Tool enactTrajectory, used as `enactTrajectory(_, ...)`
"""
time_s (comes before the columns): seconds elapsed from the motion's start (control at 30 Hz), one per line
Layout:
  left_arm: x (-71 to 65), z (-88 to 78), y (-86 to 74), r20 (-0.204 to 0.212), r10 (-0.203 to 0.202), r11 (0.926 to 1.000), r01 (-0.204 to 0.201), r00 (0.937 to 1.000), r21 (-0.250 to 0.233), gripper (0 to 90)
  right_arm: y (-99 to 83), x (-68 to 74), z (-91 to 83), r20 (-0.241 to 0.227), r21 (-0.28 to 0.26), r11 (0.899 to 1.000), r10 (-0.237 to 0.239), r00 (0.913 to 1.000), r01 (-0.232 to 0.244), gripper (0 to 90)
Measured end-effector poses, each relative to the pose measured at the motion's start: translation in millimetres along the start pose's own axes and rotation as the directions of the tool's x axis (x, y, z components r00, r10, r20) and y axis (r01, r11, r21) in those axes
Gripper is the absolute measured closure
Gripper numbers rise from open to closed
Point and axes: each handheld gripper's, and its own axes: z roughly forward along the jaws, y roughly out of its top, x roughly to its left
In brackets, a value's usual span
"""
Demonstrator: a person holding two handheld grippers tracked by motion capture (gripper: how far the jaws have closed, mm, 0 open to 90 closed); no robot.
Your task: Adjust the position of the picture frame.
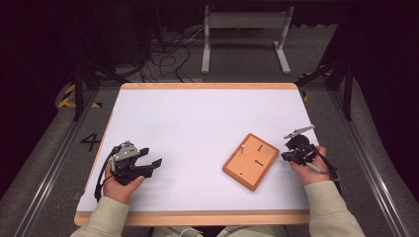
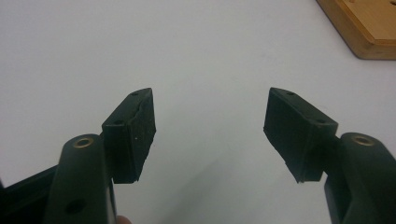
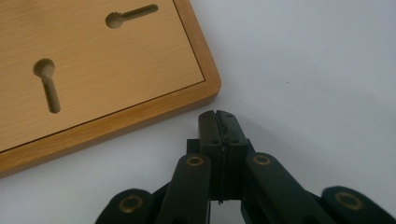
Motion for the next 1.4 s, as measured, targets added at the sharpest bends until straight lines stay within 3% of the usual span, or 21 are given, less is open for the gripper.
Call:
enactTrajectory(0.17, 0.0, 0.2, 0.2, 0.002, 0.001, 1.0, -0.001, 1.0, 0.003, 34.2, 5.7, 1.5, 5.9, 0.006, 0.022, 1.0, -0.012, 0.9999, 0.011, 90.0)
enactTrajectory(0.23, 0.0, 0.4, -0.1, 0.003, -0.001, 1.0, 0.001, 1.0, 0.005, 34.2, 8.6, 3.8, 10.1, 0.033, 0.048, 0.999, -0.015, 0.9993, 0.013, 90.0)
enactTrajectory(0.37, 0.5, 0.6, -0.4, 0.0, 0.001, 1.0, -0.001, 1.0, 0.007, 34.2, 10.2, 4.7, 12.2, 0.036, 0.049, 0.999, -0.01, 0.9993, 0.008, 90.0)
enactTrajectory(0.93, 2.2, -0.4, -1.5, 0.001, -0.005, 1.0, 0.005, 1.0, 0.004, 34.2, 62.3, 10.0, 40.8, 0.009, -0.01, 0.998, -0.058, 0.9983, 0.058, 90.0)
enactTrajectory(1.13, 2.1, 0.6, -1.4, 0.005, 0.002, 1.0, -0.002, 1.0, 0.007, 34.2, 76.2, 14.9, 49.1, -0.009, -0.057, 0.996, -0.071, 0.9975, 0.07, 90.0)
enactTrajectory(1.4, 2.3, 1.1, -1.8, 0.005, -0.001, 0.9999, 0.001, 1.0, 0.011, 34.2, 90.3, 18.5, 54.1, -0.021, -0.076, 0.994, -0.083, 0.9963, 0.081, 90.0)
